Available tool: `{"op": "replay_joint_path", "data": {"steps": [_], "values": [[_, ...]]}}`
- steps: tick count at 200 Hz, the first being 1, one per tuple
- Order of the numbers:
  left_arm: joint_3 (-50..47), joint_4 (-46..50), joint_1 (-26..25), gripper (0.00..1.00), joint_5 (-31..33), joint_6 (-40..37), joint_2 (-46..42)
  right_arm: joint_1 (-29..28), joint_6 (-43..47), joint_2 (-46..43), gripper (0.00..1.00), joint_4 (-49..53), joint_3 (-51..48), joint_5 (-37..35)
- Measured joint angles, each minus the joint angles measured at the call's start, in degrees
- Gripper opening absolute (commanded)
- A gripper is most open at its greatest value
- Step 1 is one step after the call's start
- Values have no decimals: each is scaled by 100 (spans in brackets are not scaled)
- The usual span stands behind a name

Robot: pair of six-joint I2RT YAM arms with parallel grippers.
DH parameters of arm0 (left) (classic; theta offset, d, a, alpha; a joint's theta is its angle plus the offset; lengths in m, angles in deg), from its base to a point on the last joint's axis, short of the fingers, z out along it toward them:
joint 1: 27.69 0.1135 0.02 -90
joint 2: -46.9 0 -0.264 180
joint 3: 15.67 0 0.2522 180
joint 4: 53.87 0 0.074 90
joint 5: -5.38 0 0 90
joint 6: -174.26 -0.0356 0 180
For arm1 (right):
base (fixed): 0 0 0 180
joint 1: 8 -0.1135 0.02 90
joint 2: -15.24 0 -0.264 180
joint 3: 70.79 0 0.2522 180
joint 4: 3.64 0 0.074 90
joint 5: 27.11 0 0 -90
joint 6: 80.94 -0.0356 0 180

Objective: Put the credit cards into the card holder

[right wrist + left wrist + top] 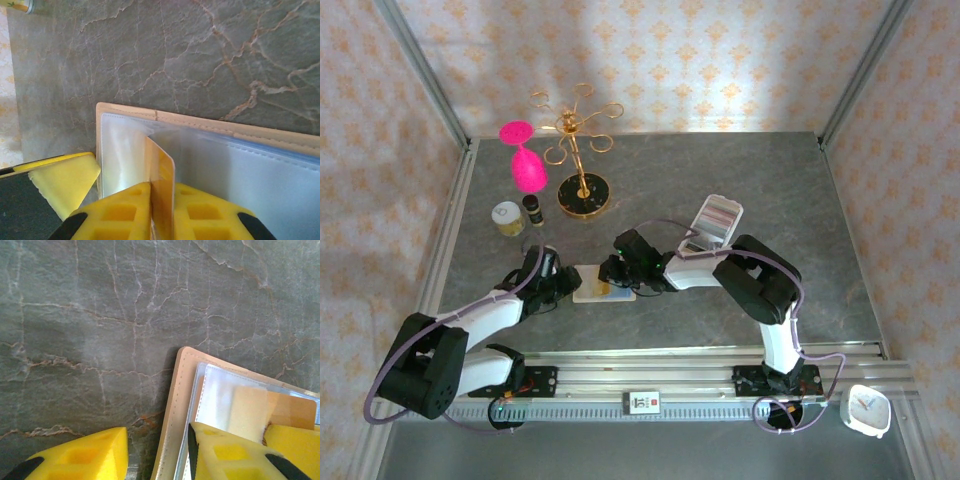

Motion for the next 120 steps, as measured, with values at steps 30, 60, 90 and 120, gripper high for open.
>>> {"op": "replay_joint_path", "data": {"steps": [30, 60, 90, 120], "values": [[-46, -136, -17, 34, 4, 131, 2, 0, 0, 70, 21, 2, 105, 48], [-48, -153, -98, 32, 118, 151, 17, -31, 101, 70, 37, 254, 282, -28], [-50, -153, -168, 31, 234, 149, 17, -63, 214, -118, 46, 686, 297, -352], [-50, -157, -168, 30, 234, 149, 20, -63, 341, -256, 56, 1110, 319, -597]]}}
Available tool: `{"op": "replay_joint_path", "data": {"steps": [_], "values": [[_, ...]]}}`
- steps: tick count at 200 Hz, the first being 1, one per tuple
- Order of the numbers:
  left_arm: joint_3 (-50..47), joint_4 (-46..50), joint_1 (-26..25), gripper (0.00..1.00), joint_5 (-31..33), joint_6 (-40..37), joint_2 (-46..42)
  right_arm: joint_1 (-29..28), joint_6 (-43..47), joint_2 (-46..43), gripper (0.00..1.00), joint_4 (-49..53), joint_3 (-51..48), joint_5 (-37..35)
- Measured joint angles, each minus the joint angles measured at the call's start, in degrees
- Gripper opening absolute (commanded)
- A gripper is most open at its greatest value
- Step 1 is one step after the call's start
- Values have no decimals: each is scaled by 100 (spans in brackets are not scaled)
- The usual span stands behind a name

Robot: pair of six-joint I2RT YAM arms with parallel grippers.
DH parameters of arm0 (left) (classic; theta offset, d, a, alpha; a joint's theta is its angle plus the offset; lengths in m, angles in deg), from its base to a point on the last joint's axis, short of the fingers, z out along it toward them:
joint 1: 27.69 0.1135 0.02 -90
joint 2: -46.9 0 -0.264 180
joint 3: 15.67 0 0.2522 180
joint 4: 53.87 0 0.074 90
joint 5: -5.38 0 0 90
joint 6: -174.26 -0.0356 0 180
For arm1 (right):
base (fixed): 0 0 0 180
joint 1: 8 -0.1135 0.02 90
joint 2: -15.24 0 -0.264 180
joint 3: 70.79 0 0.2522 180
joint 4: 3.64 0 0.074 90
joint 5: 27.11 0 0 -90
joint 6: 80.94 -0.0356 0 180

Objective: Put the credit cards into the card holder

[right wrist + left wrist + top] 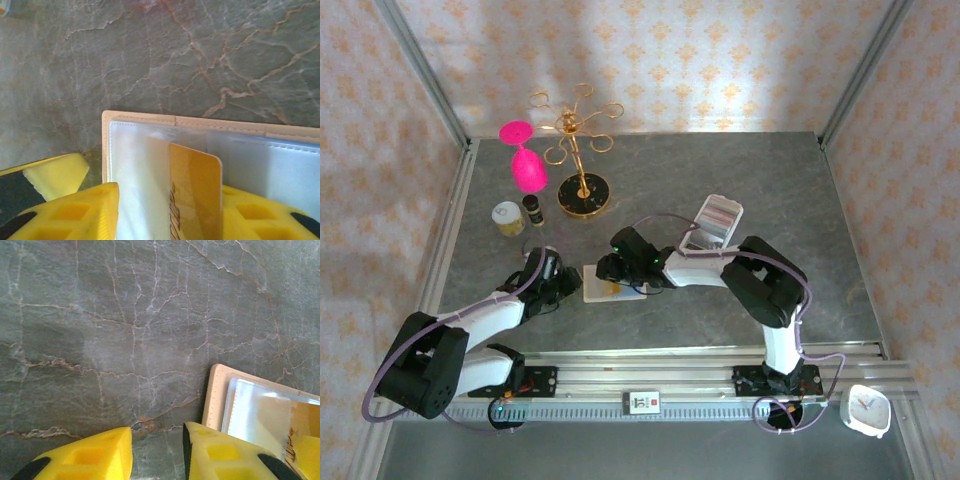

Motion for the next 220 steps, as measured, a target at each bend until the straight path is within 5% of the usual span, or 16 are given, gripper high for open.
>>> {"op": "replay_joint_path", "data": {"steps": [61, 97, 128, 183, 220], "values": [[-4, -61, -33, 30, 15, 2, 26, 0, 201, -166, 87, 540, 149, -225], [-4, -90, -66, 30, 7, 9, 37, 0, 160, -352, 88, 671, 72, -350], [-4, -131, -70, 30, -13, 90, 48, 0, -11, -501, 81, 748, 2, -490], [9, -214, -136, 30, -17, 195, 107, 0, -107, -693, 43, 1010, -35, -756], [184, -557, -424, 30, -721, 417, 400, 0, -76, -684, 48, 1305, -83, -861]]}}
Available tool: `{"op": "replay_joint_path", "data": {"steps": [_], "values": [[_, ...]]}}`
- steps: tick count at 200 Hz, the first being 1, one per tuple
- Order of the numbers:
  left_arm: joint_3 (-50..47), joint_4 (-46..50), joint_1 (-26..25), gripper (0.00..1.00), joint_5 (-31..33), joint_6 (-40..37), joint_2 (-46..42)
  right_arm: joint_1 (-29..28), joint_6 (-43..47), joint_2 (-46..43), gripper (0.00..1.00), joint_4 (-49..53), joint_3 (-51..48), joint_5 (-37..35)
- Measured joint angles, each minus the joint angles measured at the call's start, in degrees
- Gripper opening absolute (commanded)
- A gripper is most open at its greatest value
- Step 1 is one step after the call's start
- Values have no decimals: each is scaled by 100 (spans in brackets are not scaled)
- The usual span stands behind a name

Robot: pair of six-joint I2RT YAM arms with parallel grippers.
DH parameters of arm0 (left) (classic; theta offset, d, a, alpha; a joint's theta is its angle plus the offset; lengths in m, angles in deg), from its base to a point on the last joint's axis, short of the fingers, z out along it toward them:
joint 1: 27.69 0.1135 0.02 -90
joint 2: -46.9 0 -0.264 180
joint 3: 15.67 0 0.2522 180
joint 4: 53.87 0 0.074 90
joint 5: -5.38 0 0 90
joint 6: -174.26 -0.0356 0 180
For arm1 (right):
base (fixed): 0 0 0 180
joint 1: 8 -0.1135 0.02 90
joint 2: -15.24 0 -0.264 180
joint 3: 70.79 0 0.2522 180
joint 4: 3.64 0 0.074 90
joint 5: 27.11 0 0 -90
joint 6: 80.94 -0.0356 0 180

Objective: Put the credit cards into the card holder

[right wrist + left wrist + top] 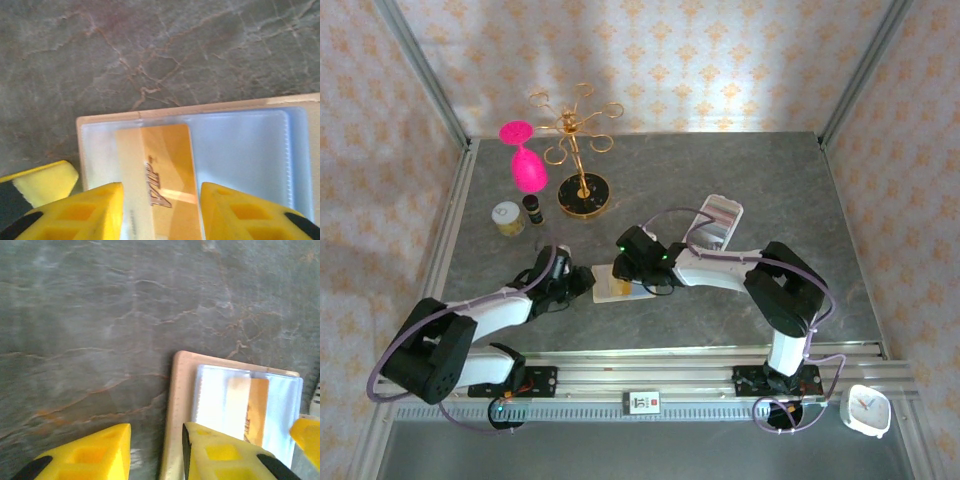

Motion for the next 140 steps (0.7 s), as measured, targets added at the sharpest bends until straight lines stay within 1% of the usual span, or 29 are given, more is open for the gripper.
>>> {"op": "replay_joint_path", "data": {"steps": [6, 11, 13, 19, 30, 38, 50, 62, 85, 140], "values": [[20, -48, -98, 30, -249, 33, 61, 0, 24, 4, 49, 42, 0, -2], [28, -68, -199, 30, -463, 61, 114, 0, 35, 13, 46, 68, 0, -2], [31, -70, -225, 30, -522, 72, 131, 0, 39, 15, 45, 85, 0, -2], [33, -76, -330, 30, -660, 68, 184, 0, 61, 24, 35, 114, 0, -2], [72, -87, -348, 30, -879, 122, 225, 0, 85, 39, 25, 146, -9, 0], [90, -94, -365, 29, -1025, 142, 282, 0, 92, 39, 22, 151, -31, 0], [94, -103, -398, 29, -1167, 136, 363, 0, 66, 39, 20, 149, -63, -2], [109, -105, -391, 29, -1237, 138, 400, 0, 63, 39, 13, 155, -96, -2], [109, -109, -391, 29, -1250, 129, 404, 0, 81, 39, 11, 170, -136, -26], [109, -59, -393, 30, -1248, 109, 365, 0, 92, -118, 2, 236, -400, -254]]}}
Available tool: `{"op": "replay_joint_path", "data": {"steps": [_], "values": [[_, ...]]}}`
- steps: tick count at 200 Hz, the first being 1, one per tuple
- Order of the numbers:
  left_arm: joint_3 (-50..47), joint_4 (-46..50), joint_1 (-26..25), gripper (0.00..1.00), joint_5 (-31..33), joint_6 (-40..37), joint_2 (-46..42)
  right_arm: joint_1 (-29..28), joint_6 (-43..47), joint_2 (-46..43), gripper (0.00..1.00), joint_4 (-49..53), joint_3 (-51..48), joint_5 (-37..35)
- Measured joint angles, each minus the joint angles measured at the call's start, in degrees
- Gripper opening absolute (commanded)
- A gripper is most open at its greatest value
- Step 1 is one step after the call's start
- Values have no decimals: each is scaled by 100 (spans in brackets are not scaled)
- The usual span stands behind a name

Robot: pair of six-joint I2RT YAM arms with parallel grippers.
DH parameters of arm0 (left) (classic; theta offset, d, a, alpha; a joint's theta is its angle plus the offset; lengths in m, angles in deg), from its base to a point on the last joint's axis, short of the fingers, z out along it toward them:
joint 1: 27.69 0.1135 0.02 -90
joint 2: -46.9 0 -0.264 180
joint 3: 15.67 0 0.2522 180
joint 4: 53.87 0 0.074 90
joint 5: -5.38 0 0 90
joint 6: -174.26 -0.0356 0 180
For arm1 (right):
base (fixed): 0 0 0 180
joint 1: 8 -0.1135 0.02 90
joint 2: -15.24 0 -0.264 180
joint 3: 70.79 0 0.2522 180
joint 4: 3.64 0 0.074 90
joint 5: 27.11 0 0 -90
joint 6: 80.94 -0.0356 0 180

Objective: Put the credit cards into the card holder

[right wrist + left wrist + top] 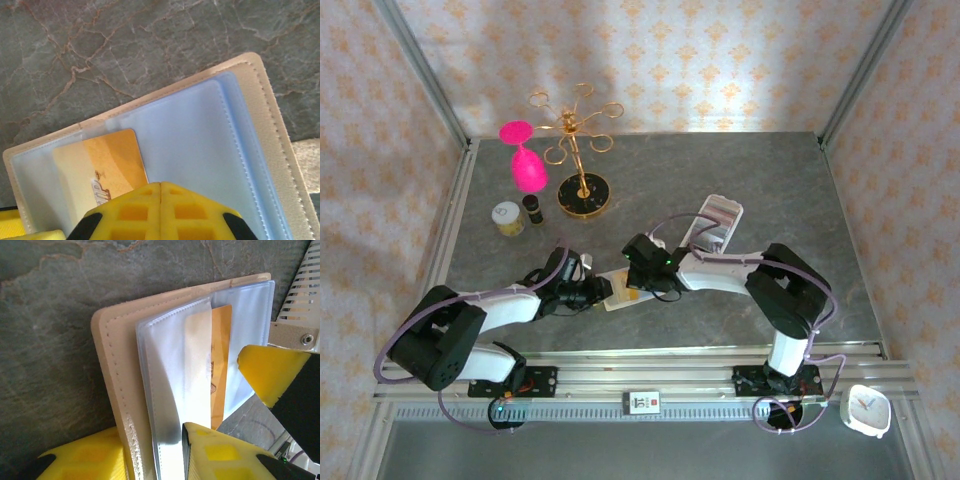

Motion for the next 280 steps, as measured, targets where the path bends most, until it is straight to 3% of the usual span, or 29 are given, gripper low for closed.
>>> {"op": "replay_joint_path", "data": {"steps": [122, 171, 203, 240, 262, 280], "values": [[0, 157, 9, 29, 48, -90, -63, -188, 168, 328, 2, -479, 116, 597], [251, 820, 243, 43, 308, -317, -186, -203, 63, 310, 6, -656, 114, 601], [525, 1495, 463, 46, 789, -686, -516, -280, -98, -7, 15, -619, 28, 356], [647, 1963, 468, 37, 1099, -883, -811, -289, -232, -601, 21, -457, -105, 39], [647, 1976, 494, 27, 986, -815, -933, -282, -367, -693, 24, -361, -227, -61], [647, 1947, 496, 25, 785, -789, -940, -232, -448, -693, 26, -319, -409, -57]]}}
